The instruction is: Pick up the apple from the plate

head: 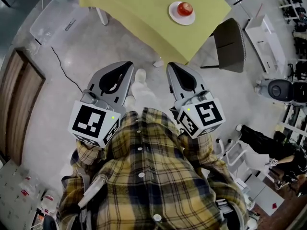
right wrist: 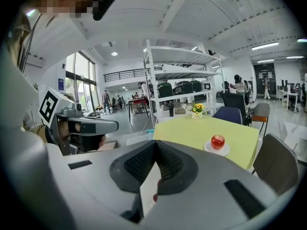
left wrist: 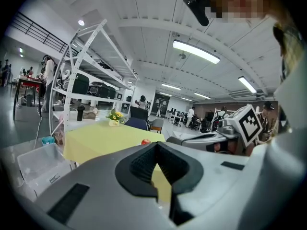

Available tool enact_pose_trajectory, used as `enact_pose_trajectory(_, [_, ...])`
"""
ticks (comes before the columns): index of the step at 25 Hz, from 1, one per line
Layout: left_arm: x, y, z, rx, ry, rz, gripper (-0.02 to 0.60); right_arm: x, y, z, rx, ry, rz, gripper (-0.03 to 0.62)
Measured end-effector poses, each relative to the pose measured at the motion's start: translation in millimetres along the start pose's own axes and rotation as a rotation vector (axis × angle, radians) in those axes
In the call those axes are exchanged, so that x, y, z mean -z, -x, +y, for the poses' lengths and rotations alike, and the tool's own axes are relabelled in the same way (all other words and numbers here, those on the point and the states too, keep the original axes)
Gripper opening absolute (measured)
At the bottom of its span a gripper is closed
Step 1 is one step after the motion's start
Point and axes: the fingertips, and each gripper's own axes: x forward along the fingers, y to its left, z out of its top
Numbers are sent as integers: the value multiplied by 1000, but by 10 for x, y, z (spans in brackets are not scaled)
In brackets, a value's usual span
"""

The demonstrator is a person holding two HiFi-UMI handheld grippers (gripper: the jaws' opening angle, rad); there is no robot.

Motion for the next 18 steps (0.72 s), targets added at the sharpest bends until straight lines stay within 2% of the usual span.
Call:
enact_pose_trajectory(7, [-376,-642,387,18,-15,-14,6,-362,-513,-480,7,7,-11,-3])
enact_pose_trajectory(14, [-708,-1372,472,58,-36,-15,6,-667,-757,-1196,47,-1,-24,-3])
enact_pose_trajectory(18, [-815,-1657,529,72,-55,-12,6,-744,-862,-1464,64,-6,-35,-3])
